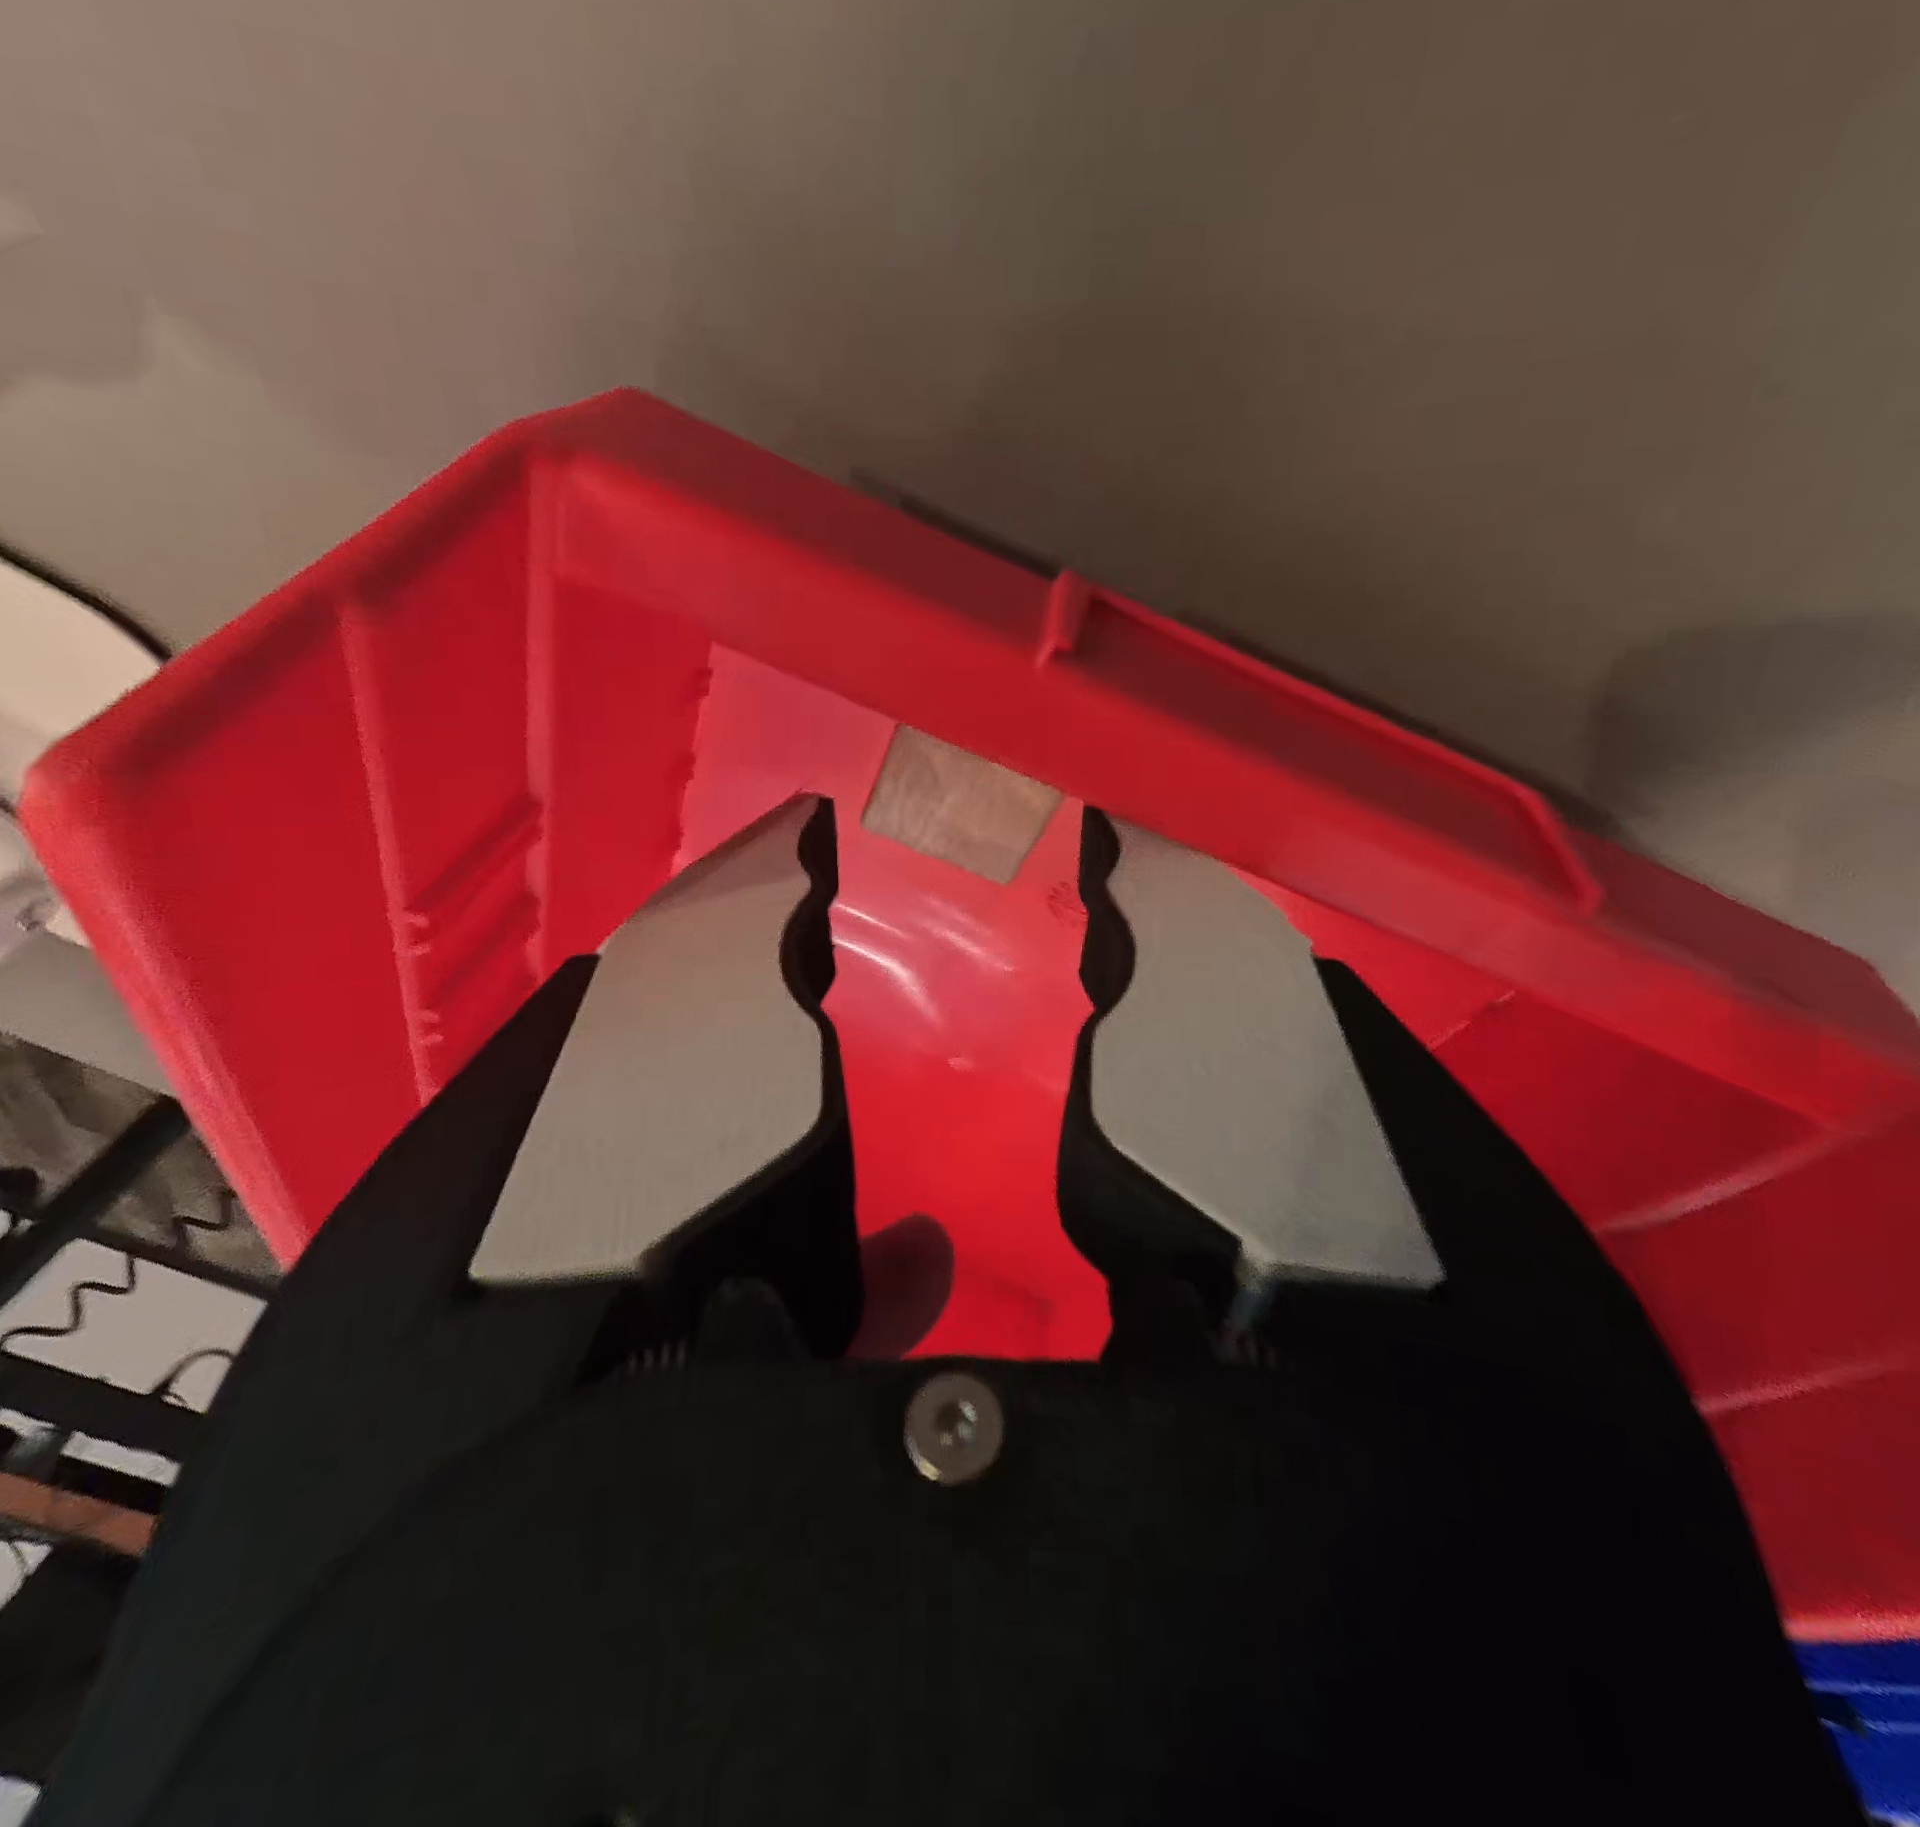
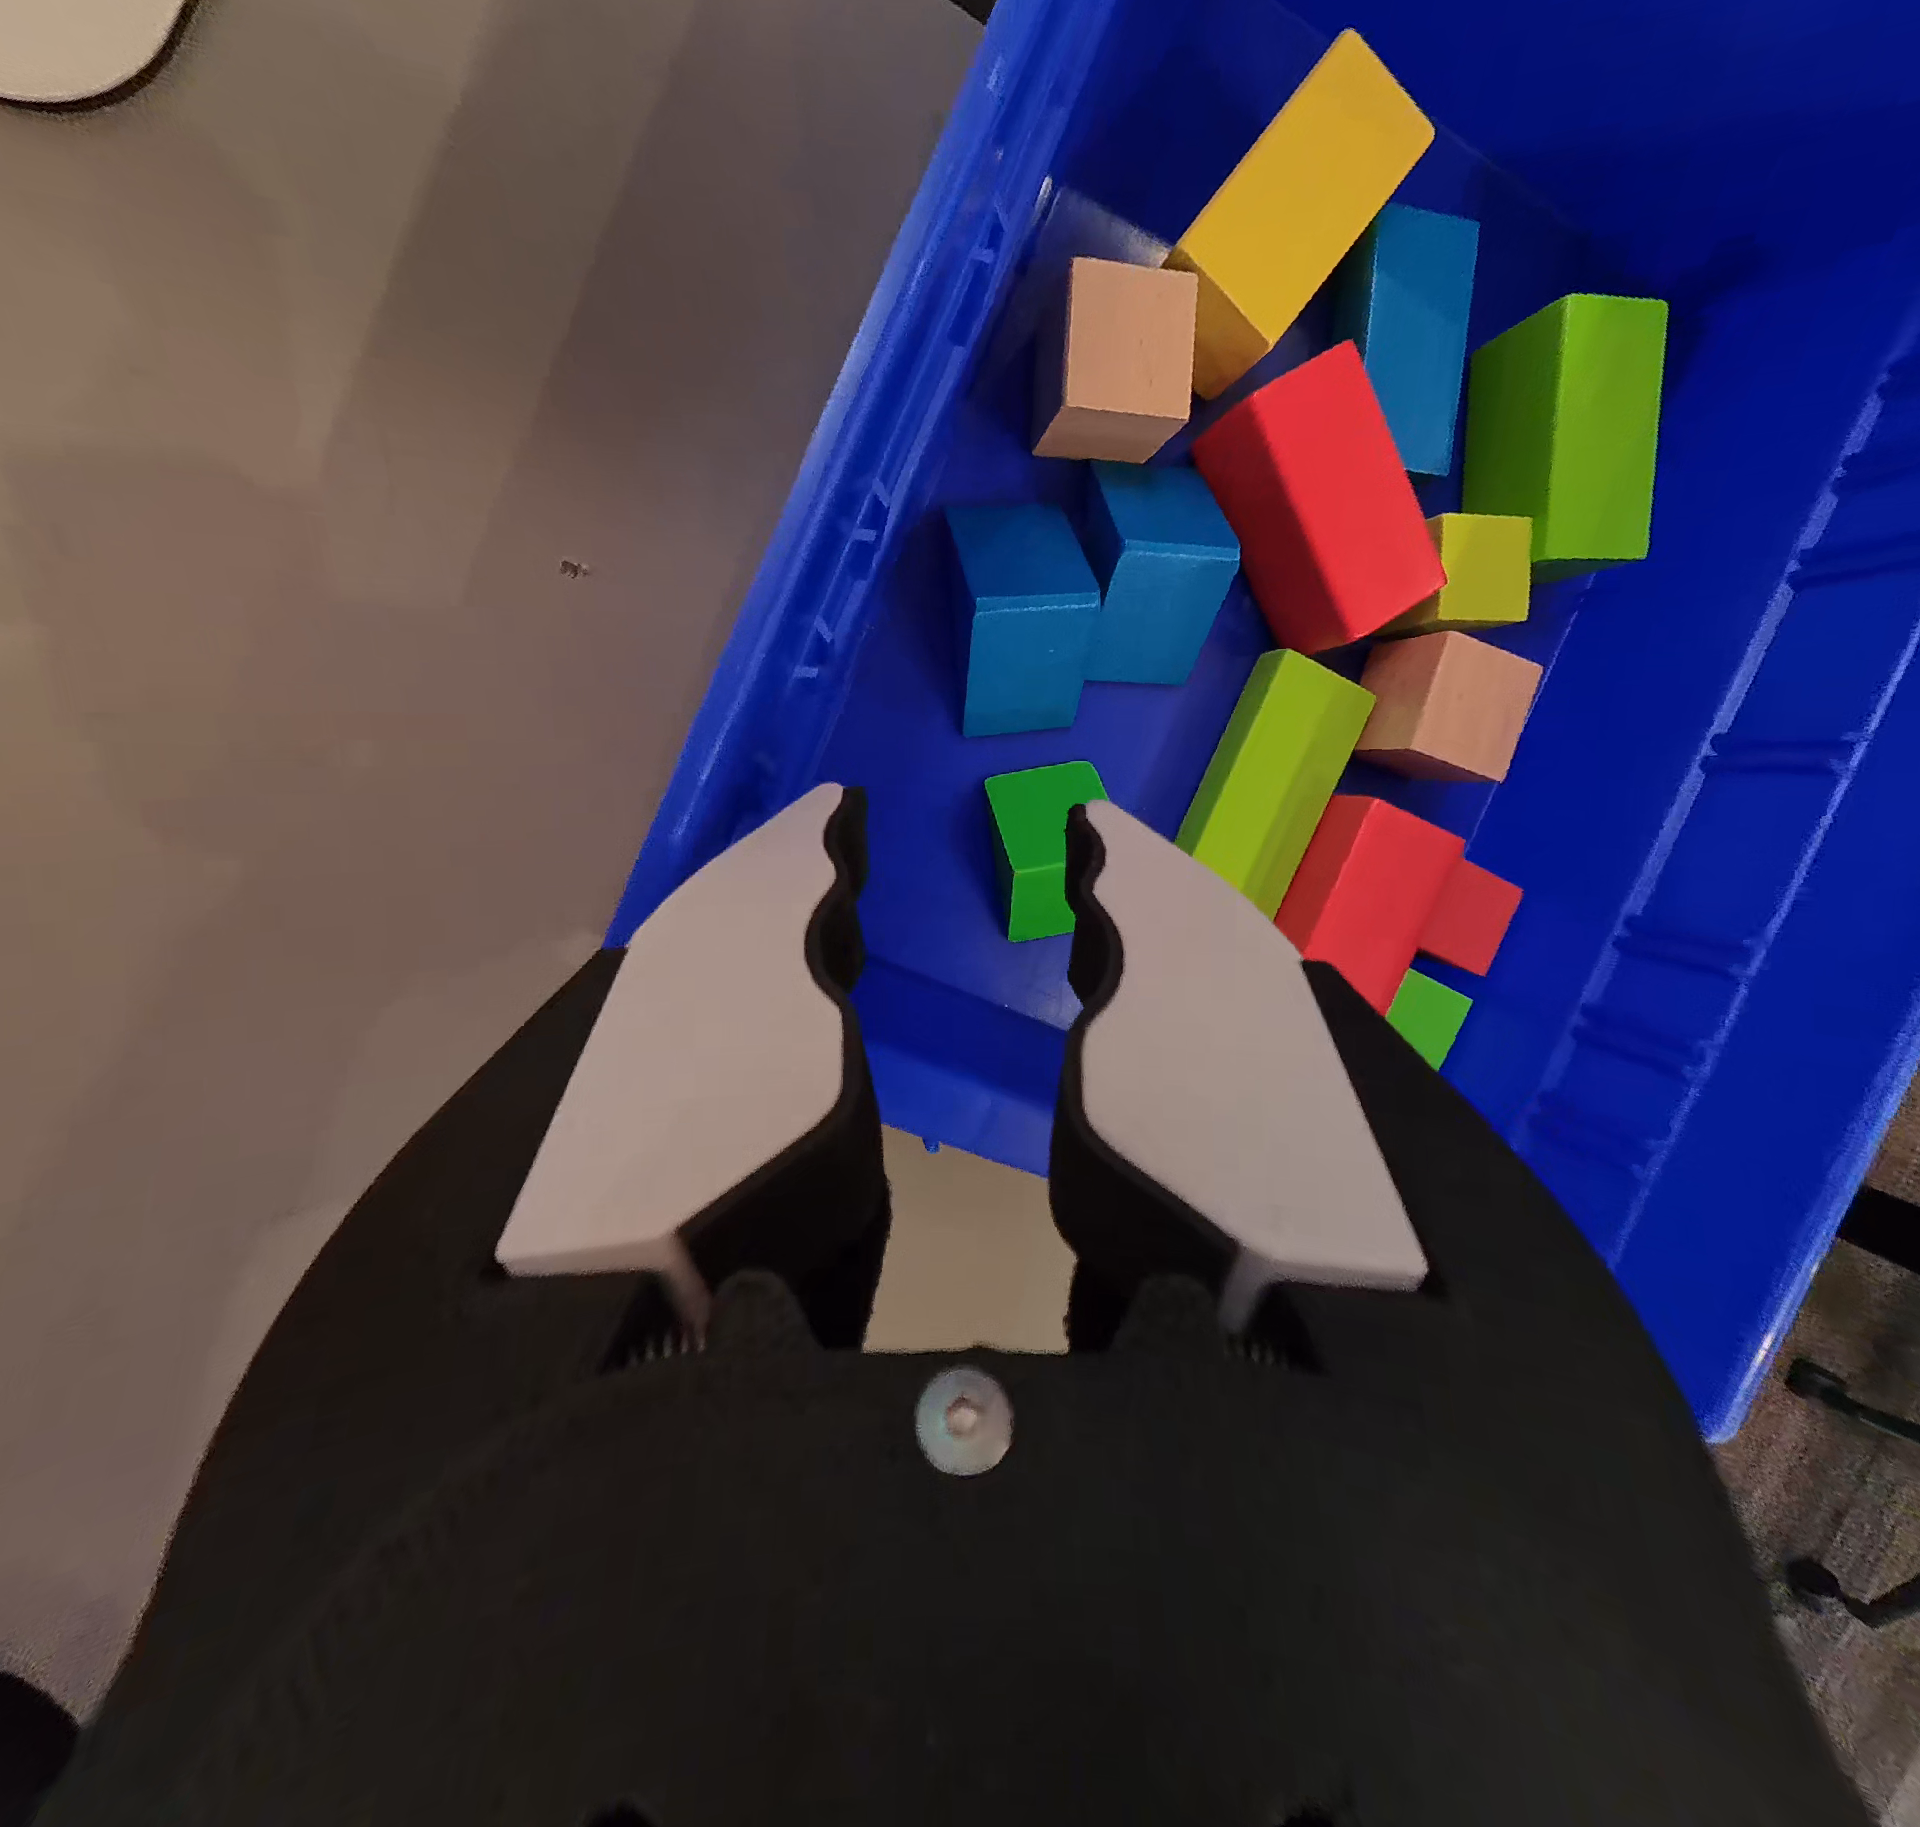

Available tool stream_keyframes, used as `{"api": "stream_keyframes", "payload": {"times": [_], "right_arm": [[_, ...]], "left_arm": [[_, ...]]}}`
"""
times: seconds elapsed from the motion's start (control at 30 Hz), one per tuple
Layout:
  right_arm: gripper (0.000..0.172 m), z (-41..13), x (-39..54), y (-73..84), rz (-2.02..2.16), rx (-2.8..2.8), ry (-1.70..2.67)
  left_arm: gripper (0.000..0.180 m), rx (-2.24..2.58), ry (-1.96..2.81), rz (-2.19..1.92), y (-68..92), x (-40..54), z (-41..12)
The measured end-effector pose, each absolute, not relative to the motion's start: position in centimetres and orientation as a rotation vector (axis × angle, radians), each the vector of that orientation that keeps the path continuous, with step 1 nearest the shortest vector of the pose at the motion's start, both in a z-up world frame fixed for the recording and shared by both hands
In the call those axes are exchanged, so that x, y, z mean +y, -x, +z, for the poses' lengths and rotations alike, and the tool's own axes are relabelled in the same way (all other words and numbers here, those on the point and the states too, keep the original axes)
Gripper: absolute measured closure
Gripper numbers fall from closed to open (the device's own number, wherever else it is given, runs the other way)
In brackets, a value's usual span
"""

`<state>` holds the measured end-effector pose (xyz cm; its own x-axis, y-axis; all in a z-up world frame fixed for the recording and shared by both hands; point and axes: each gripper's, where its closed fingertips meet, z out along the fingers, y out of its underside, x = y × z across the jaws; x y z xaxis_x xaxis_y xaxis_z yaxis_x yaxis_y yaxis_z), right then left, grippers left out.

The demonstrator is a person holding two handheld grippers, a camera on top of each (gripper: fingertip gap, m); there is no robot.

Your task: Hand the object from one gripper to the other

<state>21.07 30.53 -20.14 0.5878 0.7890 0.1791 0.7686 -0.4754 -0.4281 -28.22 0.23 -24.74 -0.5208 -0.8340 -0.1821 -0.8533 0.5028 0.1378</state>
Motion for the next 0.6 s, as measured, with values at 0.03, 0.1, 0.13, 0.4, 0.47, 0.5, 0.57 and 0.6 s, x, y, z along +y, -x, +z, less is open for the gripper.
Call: {"api": "stream_keyframes", "payload": {"times": [0.03,0.1,0.13,0.4,0.47,0.5,0.57,0.6], "right_arm": [[0.137,-20.3,30.6,-21.1,0.054,-1.240,2.356],[0.136,-20.6,30.7,-21.2,0.047,-1.241,2.357],[0.137,-20.7,30.7,-21.1,0.048,-1.241,2.356],[0.133,-17.2,30.2,-20.7,0.055,-1.191,2.245],[0.133,-14.6,29.5,-20.4,0.001,-1.183,2.158],[0.133,-12.9,28.8,-19.8,-0.009,-1.186,2.100],[0.133,-9.8,26.4,-17.4,0.033,-1.230,1.980],[0.133,-8.4,24.6,-15.2,0.114,-1.274,1.900]], "left_arm": [[0.139,2.659,1.449,0.323,28.1,0.2,-25.0],[0.143,2.687,1.420,0.333,28.1,0.1,-25.5],[0.144,2.679,1.421,0.334,28.0,0.1,-25.6],[0.146,2.157,1.841,0.312,28.2,2.4,-22.0],[0.146,1.909,1.940,0.276,28.3,3.5,-19.7],[0.146,1.763,1.994,0.203,27.9,3.8,-18.3],[0.146,1.516,2.024,0.074,26.5,4.4,-15.3],[0.146,1.420,2.028,0.027,25.6,4.5,-13.9]]}}
